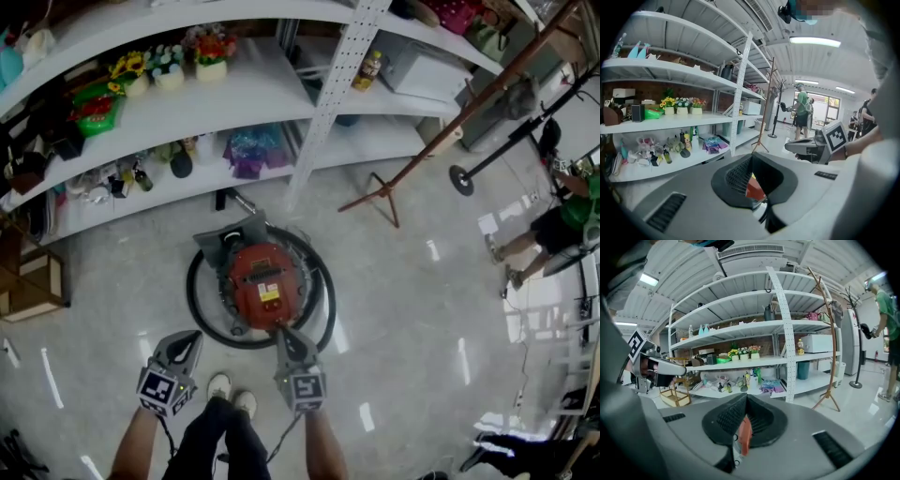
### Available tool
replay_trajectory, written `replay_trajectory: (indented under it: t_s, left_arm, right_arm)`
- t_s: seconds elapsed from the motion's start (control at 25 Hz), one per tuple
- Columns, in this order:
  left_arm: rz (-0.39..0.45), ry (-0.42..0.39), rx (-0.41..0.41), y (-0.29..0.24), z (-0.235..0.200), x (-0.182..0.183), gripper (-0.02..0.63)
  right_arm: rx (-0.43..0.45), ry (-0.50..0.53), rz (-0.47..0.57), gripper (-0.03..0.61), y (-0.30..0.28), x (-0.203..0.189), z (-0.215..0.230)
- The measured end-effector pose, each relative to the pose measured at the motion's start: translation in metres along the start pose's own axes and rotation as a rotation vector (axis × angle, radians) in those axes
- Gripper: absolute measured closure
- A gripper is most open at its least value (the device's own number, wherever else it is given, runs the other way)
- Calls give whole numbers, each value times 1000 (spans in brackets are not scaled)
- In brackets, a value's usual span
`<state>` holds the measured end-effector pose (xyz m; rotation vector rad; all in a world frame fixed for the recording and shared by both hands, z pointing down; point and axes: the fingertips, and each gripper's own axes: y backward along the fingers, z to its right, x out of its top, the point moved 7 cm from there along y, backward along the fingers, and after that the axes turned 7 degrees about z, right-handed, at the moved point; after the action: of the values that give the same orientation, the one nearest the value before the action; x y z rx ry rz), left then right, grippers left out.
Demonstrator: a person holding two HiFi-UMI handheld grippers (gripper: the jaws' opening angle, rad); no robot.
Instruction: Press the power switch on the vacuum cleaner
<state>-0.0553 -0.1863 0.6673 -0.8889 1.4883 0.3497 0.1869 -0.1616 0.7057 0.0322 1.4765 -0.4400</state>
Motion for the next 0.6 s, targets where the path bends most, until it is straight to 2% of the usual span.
replay_trajectory:
  t_s: [0.32, 0.6]
  left_arm:
    - [29, -23, -5, 9, 6, 41, 606]
    - [62, -43, -17, 18, 13, 70, 606]
  right_arm:
    - [-28, -65, 32, 568, 20, 39, -13]
    - [-35, -81, 49, 568, 36, 74, -25]
